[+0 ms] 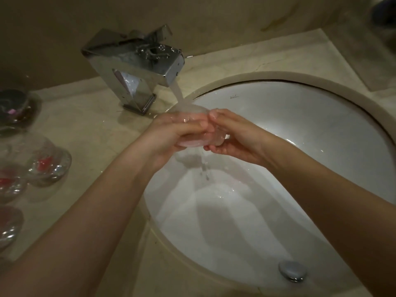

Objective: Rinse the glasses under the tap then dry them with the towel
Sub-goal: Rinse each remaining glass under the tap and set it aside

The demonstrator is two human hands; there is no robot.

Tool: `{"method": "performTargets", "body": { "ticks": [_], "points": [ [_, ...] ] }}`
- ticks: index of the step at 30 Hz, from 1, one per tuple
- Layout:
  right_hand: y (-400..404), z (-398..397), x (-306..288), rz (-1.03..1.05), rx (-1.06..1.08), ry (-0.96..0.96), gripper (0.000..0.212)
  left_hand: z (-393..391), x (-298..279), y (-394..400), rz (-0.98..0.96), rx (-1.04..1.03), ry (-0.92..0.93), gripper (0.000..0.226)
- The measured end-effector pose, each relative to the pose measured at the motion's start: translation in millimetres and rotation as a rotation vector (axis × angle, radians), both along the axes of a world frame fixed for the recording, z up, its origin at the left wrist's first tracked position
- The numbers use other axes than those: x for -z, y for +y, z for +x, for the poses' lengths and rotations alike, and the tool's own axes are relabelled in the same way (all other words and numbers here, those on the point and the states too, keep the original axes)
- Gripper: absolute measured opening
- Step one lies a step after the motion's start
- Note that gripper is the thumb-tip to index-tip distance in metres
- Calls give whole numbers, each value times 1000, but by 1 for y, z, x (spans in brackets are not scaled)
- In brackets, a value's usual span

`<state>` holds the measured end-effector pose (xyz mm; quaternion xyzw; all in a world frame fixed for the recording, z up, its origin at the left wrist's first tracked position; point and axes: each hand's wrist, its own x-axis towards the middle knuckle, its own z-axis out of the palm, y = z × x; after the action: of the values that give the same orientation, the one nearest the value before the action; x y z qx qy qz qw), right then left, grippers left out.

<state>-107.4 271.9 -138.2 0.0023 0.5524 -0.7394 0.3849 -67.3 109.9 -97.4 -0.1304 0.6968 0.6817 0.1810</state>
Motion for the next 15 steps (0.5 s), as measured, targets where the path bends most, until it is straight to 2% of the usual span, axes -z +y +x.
{"method": "performTargets", "body": {
  "ticks": [3,5,9,12,15],
  "points": [
    [9,0,-3,3,-7,-151,46,2,-2,1,-22,34,37,37],
    [8,-2,-6,24,-3,-228,56,2,-3,0,-27,35,58,35],
    [8,-4,-5,-13,22,-97,40,-4,-4,-5,34,15,38,27],
    [13,-5,-4,-67,24,-34,49,-6,-5,-6,63,-15,26,19],
    [11,-10,-10,-18,-30,-120,51,-7,-4,-5,108,-47,21,22]
  ]
}}
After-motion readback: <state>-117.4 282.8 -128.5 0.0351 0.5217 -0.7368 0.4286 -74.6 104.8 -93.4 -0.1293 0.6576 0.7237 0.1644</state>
